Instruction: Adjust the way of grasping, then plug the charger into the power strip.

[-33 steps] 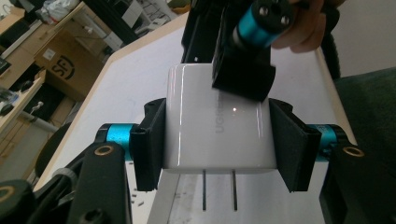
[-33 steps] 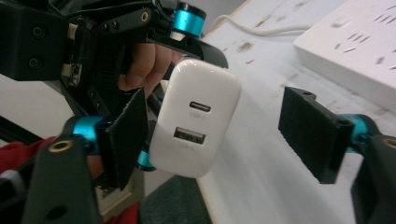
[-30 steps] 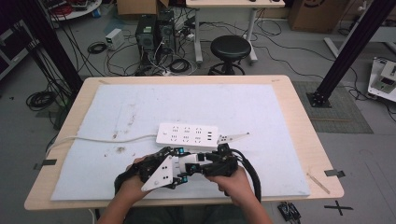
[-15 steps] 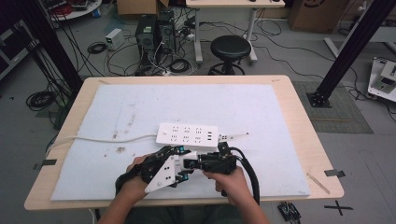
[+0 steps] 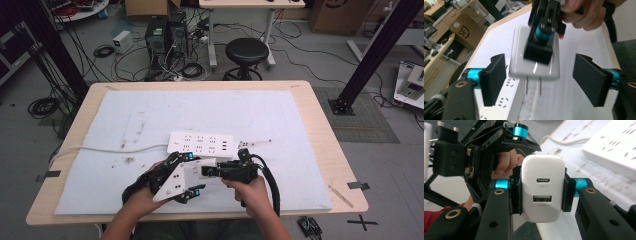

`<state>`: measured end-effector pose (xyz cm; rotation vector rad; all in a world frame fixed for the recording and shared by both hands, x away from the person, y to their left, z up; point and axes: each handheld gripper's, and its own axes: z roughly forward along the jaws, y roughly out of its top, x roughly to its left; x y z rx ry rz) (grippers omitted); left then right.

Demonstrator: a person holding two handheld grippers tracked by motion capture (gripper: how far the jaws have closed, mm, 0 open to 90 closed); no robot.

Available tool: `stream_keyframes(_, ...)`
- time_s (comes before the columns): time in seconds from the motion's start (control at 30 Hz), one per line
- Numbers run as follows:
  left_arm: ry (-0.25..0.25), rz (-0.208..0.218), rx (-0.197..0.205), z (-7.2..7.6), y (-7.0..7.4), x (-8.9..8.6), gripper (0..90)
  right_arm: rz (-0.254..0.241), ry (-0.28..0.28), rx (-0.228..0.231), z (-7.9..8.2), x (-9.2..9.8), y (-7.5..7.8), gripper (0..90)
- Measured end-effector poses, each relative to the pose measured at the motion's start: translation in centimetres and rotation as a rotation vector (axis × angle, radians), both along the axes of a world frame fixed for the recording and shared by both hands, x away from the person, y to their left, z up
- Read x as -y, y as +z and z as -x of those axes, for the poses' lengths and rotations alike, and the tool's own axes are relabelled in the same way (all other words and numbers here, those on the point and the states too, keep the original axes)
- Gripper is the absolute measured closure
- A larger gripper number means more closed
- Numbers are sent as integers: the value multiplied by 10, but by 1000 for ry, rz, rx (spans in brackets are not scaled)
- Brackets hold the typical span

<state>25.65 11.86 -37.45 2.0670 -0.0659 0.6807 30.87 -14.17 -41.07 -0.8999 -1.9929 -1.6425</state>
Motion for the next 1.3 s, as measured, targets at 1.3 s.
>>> stream_keyframes(1.3,300,102,-122,-34,29,-123,235,121,-156,215,-19,15,13,631)
